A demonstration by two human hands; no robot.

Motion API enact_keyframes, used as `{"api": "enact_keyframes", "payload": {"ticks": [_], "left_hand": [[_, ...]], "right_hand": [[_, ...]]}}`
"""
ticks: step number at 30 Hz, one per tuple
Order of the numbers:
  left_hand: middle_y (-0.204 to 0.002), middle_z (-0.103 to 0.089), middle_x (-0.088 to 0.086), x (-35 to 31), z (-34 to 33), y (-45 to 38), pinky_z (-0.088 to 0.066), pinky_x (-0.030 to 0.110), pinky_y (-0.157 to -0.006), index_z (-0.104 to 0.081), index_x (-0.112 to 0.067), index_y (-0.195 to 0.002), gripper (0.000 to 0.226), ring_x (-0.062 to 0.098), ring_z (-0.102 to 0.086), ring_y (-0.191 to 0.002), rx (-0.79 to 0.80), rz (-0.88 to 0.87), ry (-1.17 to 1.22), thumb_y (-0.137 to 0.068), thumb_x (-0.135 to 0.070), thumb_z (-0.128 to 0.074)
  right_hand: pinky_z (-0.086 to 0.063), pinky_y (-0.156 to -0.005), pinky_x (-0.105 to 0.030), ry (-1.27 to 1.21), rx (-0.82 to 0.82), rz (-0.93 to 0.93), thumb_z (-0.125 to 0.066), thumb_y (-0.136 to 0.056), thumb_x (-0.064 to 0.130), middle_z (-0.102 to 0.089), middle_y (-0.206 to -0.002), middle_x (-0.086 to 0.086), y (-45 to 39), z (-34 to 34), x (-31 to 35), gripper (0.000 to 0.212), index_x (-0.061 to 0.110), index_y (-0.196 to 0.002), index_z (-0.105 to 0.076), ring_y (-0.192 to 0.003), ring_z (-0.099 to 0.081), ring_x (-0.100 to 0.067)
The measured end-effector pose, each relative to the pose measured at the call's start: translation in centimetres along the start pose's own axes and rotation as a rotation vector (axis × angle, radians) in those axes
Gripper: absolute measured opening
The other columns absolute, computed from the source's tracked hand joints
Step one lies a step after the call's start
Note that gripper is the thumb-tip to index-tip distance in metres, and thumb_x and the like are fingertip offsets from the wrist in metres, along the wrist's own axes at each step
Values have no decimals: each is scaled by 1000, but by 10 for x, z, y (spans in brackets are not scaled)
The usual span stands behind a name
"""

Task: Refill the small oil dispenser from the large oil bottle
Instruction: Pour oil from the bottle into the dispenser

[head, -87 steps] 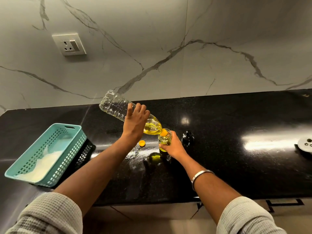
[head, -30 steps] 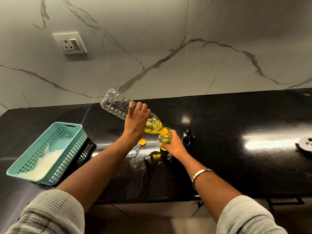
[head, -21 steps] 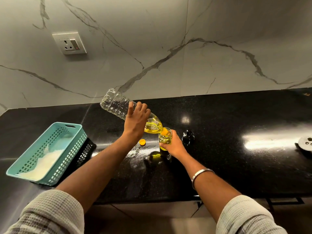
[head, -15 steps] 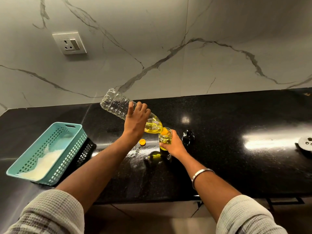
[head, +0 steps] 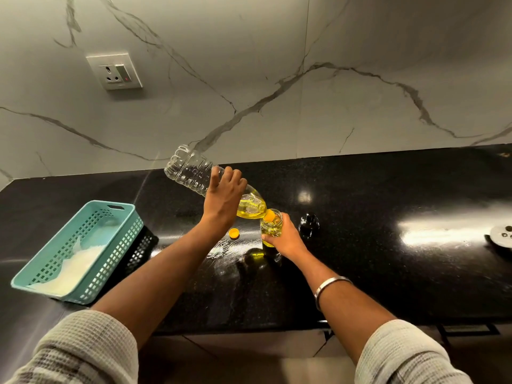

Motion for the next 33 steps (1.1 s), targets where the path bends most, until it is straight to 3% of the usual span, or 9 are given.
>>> {"api": "enact_keyframes", "payload": {"ticks": [33], "left_hand": [[-121, -48, -4, 0, -4, -1, -4, 42, -102, -53, -30, -117, 52, 20, -42, -126, 11, -2, -25, -71, -13, -70]], "right_hand": [[-43, -102, -37, -6, 5, -9, -80, -75, 17, -51, -129, -3, 1, 1, 3, 68, 20, -131, -41, -118, -52, -19]]}}
Point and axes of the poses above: each hand's wrist, its own y-axis away from the middle knuckle, its own z-axis out of the back of the hand, x = y × z, the point moved 3 cm from there along -y, towards the middle knuckle
